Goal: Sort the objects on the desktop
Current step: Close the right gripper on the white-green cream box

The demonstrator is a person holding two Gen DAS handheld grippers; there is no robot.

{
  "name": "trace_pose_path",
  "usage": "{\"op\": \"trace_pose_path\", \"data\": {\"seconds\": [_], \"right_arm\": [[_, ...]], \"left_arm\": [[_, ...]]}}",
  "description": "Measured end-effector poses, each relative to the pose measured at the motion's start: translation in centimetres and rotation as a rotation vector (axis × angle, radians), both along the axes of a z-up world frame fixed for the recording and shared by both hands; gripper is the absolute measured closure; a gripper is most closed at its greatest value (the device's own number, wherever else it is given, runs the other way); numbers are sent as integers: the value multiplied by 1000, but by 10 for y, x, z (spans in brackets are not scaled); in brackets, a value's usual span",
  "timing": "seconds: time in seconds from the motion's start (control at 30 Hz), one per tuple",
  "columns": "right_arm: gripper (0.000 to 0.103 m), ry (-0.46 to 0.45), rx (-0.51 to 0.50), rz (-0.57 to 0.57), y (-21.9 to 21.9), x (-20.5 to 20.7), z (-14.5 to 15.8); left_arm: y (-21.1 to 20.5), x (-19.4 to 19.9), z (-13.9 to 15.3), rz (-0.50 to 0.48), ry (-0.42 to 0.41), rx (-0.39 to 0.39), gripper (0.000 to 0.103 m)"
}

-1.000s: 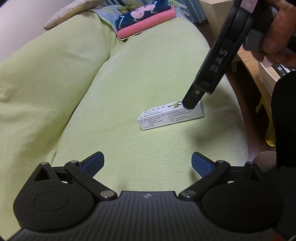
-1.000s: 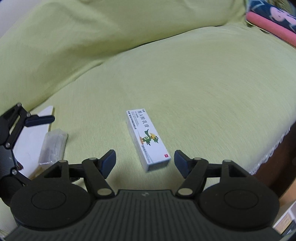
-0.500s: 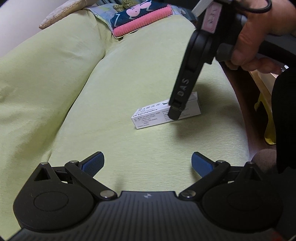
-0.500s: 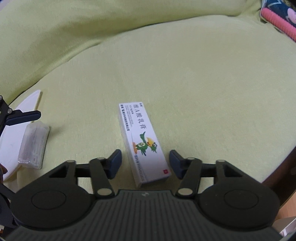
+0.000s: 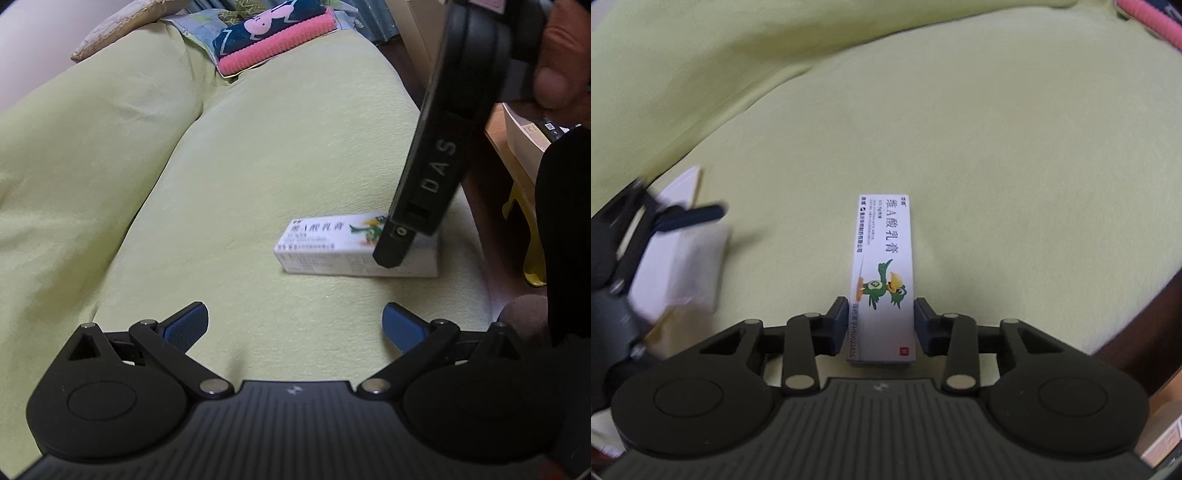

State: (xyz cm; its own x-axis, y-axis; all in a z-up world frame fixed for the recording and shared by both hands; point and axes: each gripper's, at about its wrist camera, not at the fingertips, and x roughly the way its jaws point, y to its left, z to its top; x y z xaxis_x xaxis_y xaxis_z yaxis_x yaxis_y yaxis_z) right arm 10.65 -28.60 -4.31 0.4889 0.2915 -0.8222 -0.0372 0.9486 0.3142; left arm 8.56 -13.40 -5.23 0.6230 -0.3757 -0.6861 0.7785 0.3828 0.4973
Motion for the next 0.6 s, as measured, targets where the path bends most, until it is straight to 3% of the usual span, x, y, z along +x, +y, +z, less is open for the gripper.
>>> {"op": "trace_pose_path", "data": {"seconds": [0.37,0.6], "right_arm": [[65,-18,-45,17,7,17,-1],[69,-12,-96,49,19,24,-7]], "left_arm": [[-2,0,-7,-9,31,6,2],[-10,0,-9,-30,31,22,2]]}}
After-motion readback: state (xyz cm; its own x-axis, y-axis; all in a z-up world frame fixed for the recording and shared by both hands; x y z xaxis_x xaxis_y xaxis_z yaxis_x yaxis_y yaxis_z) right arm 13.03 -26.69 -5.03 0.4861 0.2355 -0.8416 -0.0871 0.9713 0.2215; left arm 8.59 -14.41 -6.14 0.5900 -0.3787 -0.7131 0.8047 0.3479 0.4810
